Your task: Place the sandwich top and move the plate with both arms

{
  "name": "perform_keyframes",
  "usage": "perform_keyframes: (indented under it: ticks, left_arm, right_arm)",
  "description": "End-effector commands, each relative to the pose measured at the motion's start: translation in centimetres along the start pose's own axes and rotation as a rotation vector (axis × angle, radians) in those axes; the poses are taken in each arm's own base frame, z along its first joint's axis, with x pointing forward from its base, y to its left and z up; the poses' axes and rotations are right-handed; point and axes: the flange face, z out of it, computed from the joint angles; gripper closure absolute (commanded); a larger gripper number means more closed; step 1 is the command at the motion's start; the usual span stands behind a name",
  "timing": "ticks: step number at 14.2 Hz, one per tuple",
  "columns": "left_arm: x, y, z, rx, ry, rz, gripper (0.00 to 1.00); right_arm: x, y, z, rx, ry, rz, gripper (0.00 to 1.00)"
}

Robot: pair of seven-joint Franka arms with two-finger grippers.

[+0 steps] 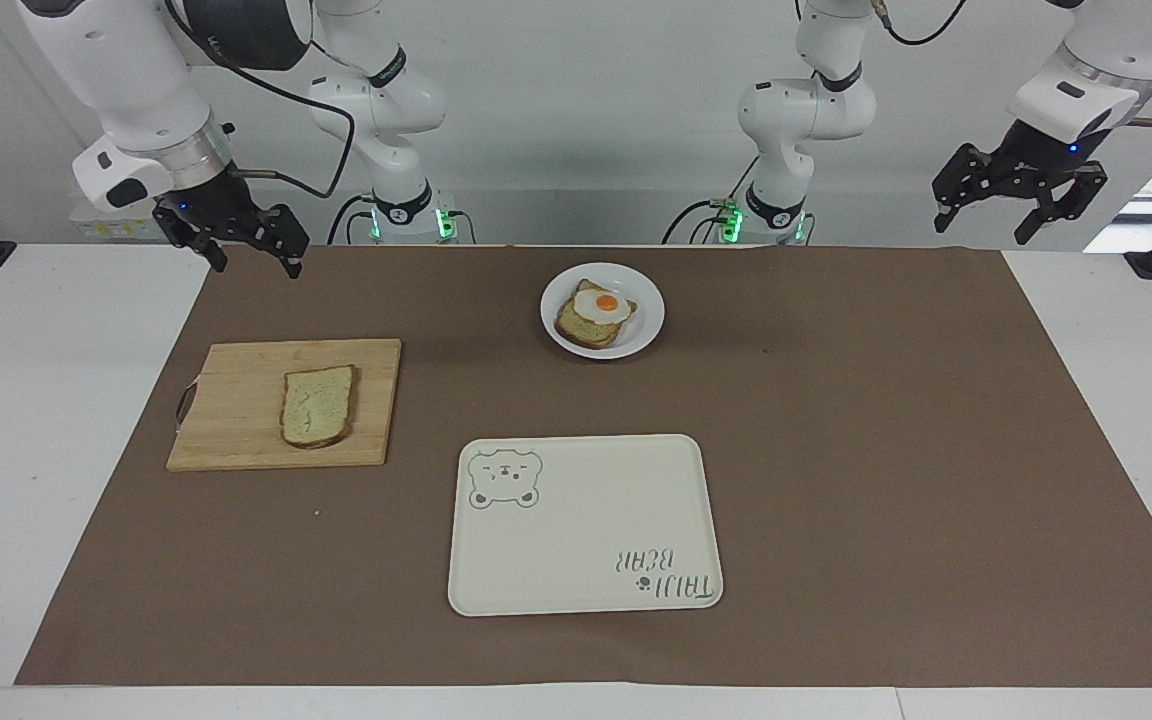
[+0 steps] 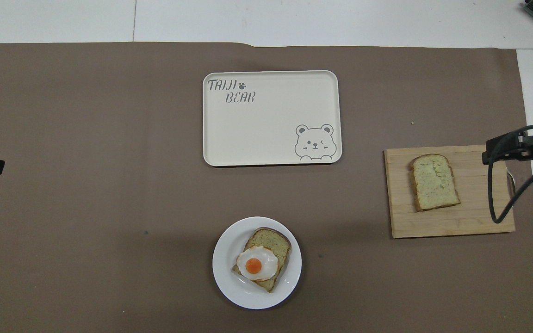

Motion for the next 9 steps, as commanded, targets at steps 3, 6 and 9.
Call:
perform_keyframes:
  ticks: [3,6,9]
  left_arm:
    - [-0.75,0.01,0.02,-0.006,-0.006,-0.007,0.0]
    - [-0.8,0.02,-0.06,-0.006,-0.005,-0.007,0.0]
    - [-0.78,0.1,-0.06,-0.006,-0.005,-0.005,0.0]
  right_arm:
    - [-0.37,-0.2,-0.01,0.001,-0.002,-0.001,0.0]
    - [-0.4,0.22,0.07,0.002,-0.006,0.005,0.0]
    - [-0.42,0.31,0.12,0.002,-0.006,0.007,0.0]
